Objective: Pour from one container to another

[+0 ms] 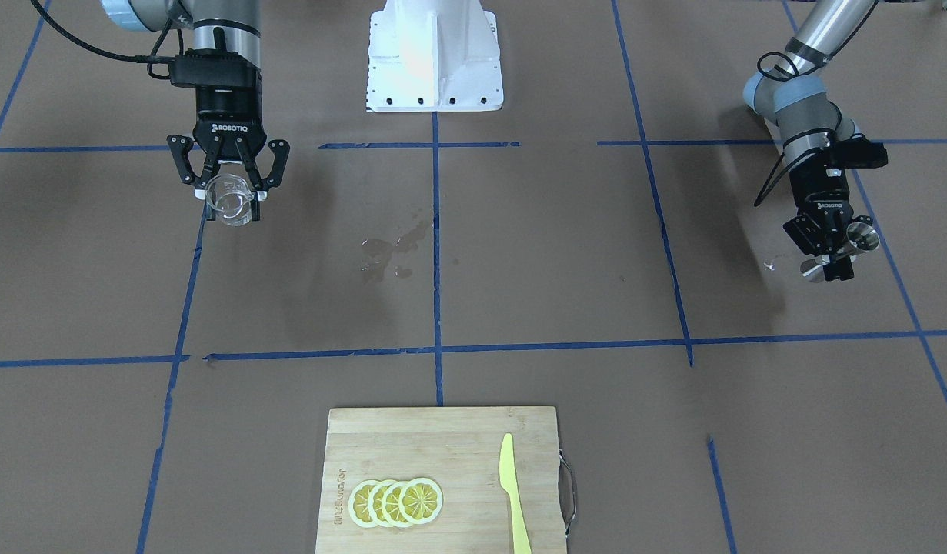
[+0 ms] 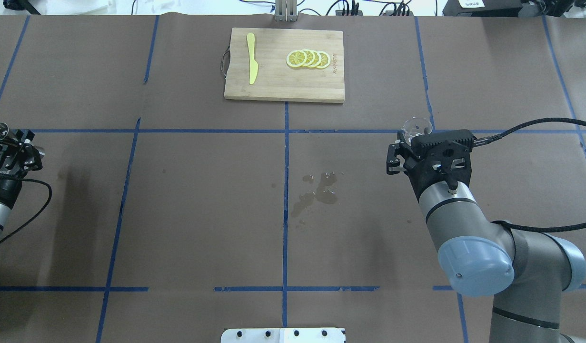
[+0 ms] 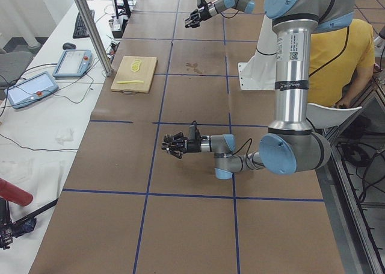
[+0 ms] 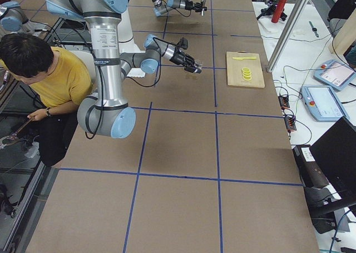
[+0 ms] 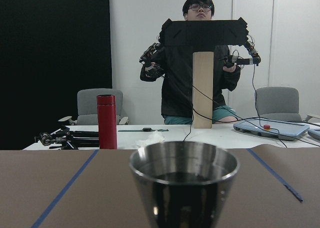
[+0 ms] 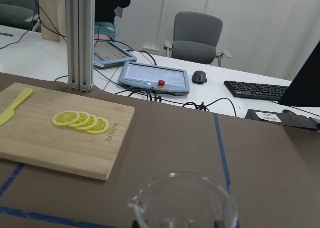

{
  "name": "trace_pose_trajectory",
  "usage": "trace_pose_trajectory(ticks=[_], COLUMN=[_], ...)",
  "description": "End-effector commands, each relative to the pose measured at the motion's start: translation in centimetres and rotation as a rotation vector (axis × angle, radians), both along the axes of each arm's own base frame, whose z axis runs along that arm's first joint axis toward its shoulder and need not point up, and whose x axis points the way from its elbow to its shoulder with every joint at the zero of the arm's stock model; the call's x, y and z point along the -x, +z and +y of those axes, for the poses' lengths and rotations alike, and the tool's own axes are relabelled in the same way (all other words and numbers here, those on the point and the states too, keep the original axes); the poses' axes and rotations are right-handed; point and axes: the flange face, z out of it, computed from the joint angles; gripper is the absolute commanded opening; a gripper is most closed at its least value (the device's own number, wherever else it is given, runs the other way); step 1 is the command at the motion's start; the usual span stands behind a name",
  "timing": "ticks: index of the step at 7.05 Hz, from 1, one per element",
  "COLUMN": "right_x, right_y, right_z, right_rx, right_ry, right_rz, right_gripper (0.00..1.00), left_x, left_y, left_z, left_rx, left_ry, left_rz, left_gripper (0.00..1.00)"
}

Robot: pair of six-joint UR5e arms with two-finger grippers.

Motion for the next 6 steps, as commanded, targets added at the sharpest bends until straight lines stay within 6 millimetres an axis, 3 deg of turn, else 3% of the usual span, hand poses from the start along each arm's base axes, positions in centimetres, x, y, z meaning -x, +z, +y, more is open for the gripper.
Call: trace_pose_trajectory(ticks=[1,6], right_x=[0.0,-0.2], right_y=[-0.12,-0.32], right_z=[-0.02,0.03], right_rx=[-0.002,-0.005], right_ry=[0.001,0.002], right_rz=[-0.001,-0.004], right_gripper=[0.0,0.0], left_x=[-0.22,-0.14], left_y=[0.45,0.32], left_z=[0.25,0.6], left_rx=[0.018,0.022], left_ry=[0.074,0.146], left_rz=[-0.004,-0.026], left_gripper=[0.0,0.0])
